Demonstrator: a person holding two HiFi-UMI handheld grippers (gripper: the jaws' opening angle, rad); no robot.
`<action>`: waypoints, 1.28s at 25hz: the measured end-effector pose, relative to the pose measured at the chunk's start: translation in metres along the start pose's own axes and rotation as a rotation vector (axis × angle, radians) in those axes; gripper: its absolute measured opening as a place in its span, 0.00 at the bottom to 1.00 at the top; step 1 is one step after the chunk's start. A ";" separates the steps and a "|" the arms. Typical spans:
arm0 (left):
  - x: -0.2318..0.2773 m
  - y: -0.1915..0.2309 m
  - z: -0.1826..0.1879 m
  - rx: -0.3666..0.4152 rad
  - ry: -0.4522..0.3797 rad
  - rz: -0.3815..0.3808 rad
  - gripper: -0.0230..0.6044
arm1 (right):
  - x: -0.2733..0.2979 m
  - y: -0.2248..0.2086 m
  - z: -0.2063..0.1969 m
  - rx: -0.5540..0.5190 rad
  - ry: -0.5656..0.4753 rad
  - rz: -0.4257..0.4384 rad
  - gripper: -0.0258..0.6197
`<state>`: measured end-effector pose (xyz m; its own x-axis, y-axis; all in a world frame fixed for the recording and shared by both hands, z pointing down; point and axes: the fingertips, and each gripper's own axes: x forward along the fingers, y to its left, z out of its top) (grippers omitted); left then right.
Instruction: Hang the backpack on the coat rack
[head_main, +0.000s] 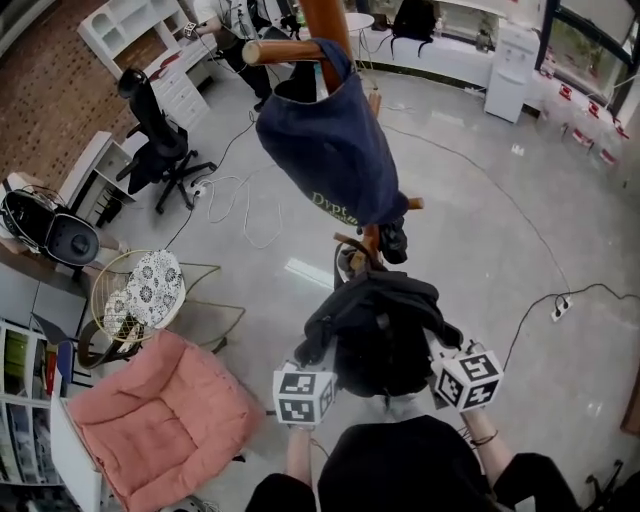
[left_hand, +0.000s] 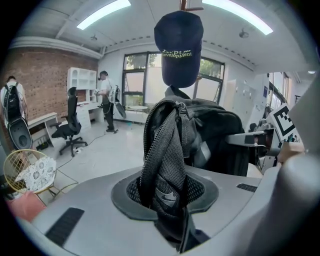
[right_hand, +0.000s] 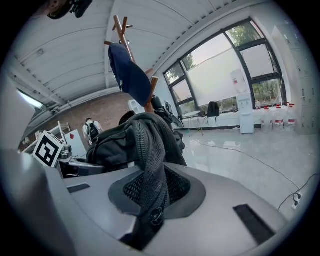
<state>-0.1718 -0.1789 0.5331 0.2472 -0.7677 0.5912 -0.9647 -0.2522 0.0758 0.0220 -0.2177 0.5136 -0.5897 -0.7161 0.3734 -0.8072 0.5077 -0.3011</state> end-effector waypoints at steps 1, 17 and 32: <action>0.004 0.002 0.000 0.006 0.004 -0.006 0.22 | 0.003 -0.001 -0.001 0.003 0.000 -0.009 0.10; 0.058 0.018 -0.020 0.074 0.053 -0.069 0.22 | 0.039 -0.023 -0.029 -0.001 0.011 -0.102 0.10; 0.096 0.028 -0.040 0.046 0.094 -0.098 0.22 | 0.062 -0.041 -0.055 0.028 0.027 -0.194 0.10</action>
<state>-0.1787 -0.2362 0.6243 0.3283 -0.6803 0.6553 -0.9307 -0.3516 0.1012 0.0169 -0.2565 0.5971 -0.4240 -0.7862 0.4497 -0.9050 0.3479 -0.2450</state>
